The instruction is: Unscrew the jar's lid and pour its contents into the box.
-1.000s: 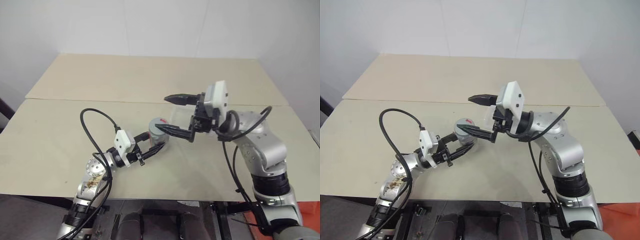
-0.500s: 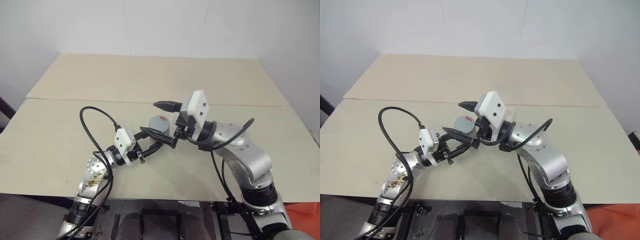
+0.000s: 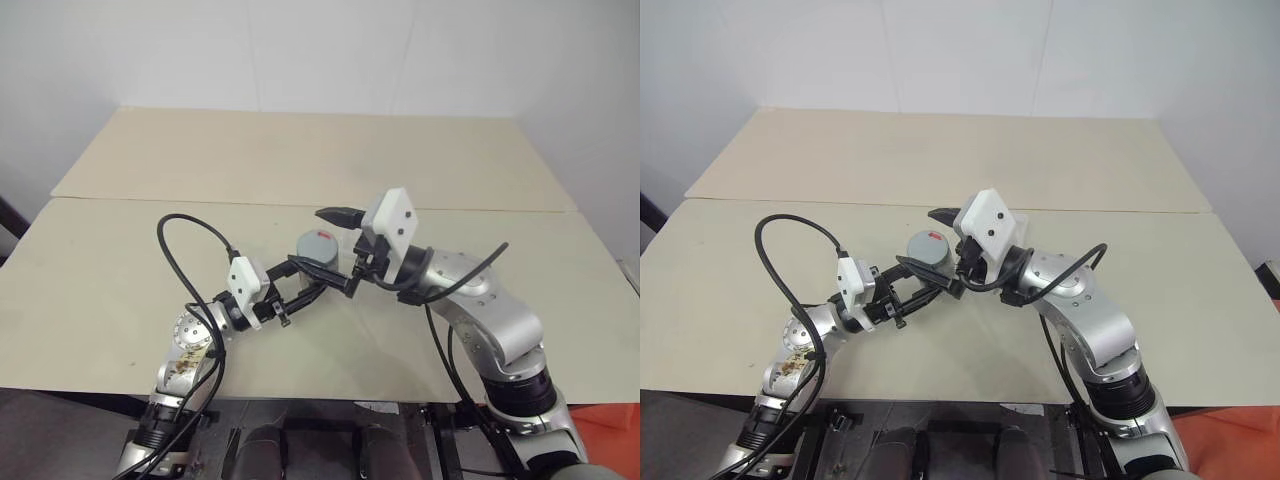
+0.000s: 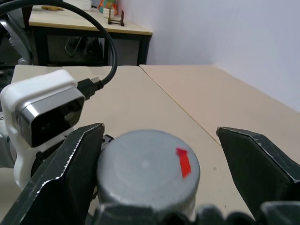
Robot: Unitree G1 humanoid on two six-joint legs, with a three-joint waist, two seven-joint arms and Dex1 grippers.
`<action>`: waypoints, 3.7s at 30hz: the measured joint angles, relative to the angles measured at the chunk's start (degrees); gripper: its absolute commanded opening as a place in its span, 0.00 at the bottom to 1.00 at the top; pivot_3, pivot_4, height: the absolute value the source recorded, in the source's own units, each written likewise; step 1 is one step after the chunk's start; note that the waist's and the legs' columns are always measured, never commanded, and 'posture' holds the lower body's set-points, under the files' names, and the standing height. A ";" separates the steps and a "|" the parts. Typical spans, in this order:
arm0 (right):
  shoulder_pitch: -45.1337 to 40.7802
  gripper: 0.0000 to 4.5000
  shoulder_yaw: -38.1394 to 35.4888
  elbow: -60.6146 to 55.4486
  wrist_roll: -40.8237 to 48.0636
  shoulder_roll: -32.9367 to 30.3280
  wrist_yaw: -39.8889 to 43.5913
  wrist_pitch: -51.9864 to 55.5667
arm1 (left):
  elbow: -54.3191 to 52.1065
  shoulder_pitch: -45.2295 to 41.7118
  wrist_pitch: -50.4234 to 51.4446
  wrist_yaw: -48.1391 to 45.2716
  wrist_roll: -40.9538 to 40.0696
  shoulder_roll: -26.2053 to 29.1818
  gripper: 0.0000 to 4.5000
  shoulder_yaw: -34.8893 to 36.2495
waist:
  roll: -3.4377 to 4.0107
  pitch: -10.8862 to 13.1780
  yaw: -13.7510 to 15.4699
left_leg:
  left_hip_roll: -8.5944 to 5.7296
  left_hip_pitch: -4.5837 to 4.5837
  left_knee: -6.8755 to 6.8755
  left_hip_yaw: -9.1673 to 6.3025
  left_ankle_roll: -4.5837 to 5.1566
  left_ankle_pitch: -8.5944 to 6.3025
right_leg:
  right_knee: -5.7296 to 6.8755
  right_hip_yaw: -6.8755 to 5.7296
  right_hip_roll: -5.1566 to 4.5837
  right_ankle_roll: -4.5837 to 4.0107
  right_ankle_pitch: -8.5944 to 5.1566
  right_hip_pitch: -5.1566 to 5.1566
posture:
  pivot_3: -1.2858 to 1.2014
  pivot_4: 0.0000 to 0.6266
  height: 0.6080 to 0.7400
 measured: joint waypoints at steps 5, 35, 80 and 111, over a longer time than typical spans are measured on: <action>0.72 0.99 -0.62 -0.41 0.33 -0.71 0.00 0.00 | 0.84 -0.11 -0.34 -0.69 -0.05 0.03 0.46 0.84 | 0.00 0.00 -0.01 | 0.00 0.00 0.00 0.00 0.00 0.00 | -0.01 0.00 0.00 0.00 0.00 0.00 | 0.52 0.24 1.00; 3.63 0.99 -7.32 -4.27 8.88 -3.81 2.17 2.22 | 5.10 -0.73 -4.75 -1.90 0.00 -1.55 0.46 3.08 | -0.01 0.00 -0.13 | 0.02 0.00 0.00 -0.02 0.00 0.00 | -0.01 0.00 0.01 0.00 0.00 0.01 | 0.52 0.24 1.00; 2.00 0.99 -4.42 3.90 1.88 -3.81 5.08 -3.75 | 6.11 -2.08 -6.35 -0.90 -1.02 -3.93 0.46 3.41 | -0.01 0.00 -0.44 | 0.00 0.00 0.00 -0.02 0.00 0.00 | -0.02 0.00 0.01 0.01 0.00 0.03 | 0.52 0.24 1.00; 1.98 0.99 1.79 -2.15 -3.39 5.41 -8.06 -0.50 | 7.01 -2.27 -9.03 3.74 2.35 -5.54 0.46 2.89 | -0.01 0.01 -0.42 | -0.01 -0.01 0.01 -0.02 0.00 0.00 | -0.01 0.00 0.00 0.01 0.00 0.02 | 0.52 0.24 1.00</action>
